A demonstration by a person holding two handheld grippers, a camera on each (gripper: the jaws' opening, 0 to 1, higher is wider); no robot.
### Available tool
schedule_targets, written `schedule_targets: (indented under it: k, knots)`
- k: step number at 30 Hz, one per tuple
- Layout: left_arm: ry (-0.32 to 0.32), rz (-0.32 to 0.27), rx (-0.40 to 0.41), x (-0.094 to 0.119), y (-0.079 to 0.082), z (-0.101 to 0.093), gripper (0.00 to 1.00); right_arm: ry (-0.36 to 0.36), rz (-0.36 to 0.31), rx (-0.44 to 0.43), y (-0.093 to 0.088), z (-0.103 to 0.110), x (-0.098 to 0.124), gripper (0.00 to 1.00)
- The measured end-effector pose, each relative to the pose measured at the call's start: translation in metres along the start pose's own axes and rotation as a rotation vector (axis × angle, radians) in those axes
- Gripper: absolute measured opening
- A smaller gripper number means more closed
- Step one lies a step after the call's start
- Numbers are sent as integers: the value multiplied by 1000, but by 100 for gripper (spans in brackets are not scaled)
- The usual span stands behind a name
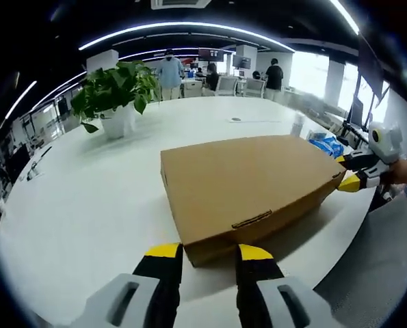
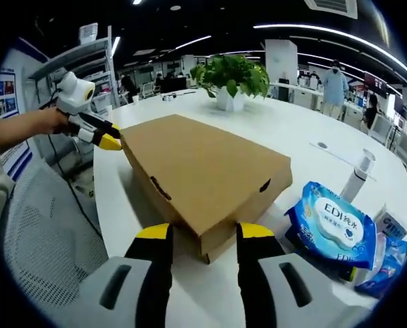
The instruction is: Operate the shoe box by opening the lid, removing the specified soft item, and placing it in the target area until the item is outside and the box remains undamaged.
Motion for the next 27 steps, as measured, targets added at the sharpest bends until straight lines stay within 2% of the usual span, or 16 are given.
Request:
schedule_targets:
  k: [13, 27]
  knots:
    - [5, 35, 15, -7, -4, 1, 28, -6, 16, 30, -5, -2, -6, 33]
    - [-2, 49, 0, -18, 9, 5, 28, -11, 23, 38, 2, -19, -13, 33]
Point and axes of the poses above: the point that each gripper's makers call its tool centre point, and the gripper's own axes: x roughly backward along the fingers, z roughly to its left, y roughly out of its top, the point moved 2 cm from there along x, roughly backward along the fingers, and after that the axes turned 8 degrees about z, right-handed, at the moved point
